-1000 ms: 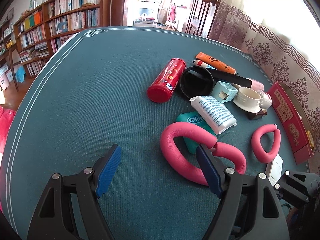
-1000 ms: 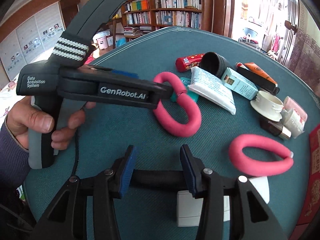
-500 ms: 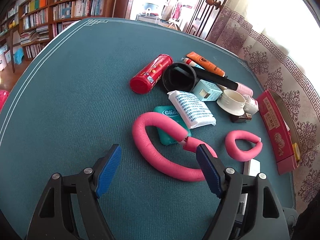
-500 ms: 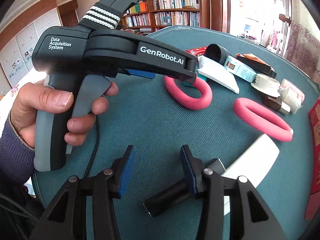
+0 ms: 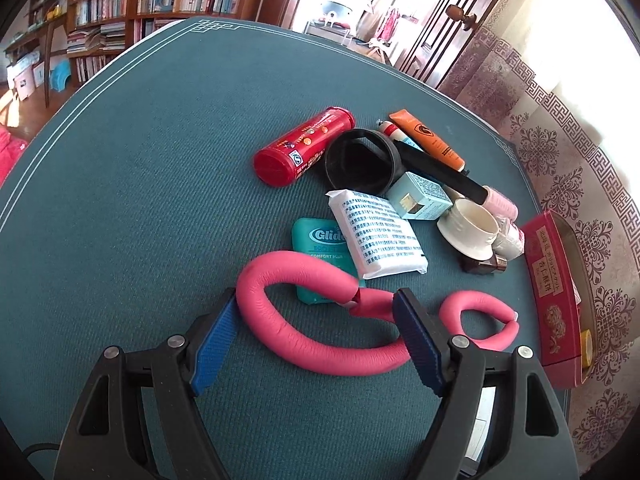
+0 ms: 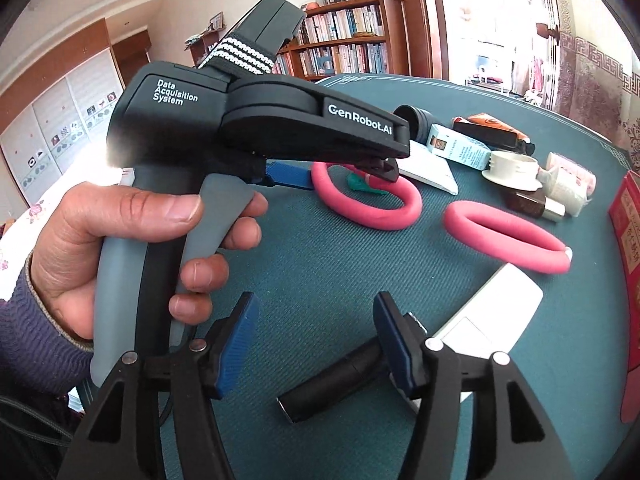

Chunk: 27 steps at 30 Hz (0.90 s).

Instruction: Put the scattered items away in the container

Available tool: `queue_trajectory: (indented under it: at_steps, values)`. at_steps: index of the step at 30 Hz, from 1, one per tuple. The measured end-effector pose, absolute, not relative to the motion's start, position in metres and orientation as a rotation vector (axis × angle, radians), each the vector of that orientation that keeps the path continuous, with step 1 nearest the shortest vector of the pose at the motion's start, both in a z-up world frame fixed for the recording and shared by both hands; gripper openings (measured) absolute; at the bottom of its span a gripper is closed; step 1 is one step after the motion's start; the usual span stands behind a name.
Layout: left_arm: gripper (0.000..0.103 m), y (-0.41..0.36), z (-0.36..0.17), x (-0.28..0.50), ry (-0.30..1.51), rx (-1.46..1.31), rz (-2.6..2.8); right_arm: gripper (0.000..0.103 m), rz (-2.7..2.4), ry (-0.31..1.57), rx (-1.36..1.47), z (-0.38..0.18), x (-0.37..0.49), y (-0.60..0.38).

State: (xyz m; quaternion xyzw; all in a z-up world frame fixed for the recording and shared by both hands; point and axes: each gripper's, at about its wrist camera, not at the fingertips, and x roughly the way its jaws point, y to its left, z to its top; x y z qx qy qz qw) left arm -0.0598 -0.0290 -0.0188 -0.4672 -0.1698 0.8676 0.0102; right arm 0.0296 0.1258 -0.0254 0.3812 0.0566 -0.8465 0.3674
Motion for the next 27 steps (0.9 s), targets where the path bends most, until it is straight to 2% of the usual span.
queue_trajectory:
  at_steps: [4, 13, 22, 27]
  values:
    - [0.08, -0.031, -0.02, -0.064, -0.563, -1.46, 2.712, 0.066, -2.173, 0.145, 0.971, -0.024, 0.032, 0.125]
    - [0.08, -0.035, -0.02, -0.069, -0.483, -1.433, 2.716, 0.068, -2.191, 0.144, 0.971, -0.024, 0.032, 0.127]
    - [0.08, -0.033, -0.022, -0.032, -0.072, -1.383, 2.663, 0.07, -2.209, 0.173, 0.976, -0.022, 0.034, 0.126]
    - [0.08, -0.027, -0.022, -0.012, 0.062, -1.332, 2.566, 0.071, -2.228, 0.194, 1.001, -0.021, 0.042, 0.132]
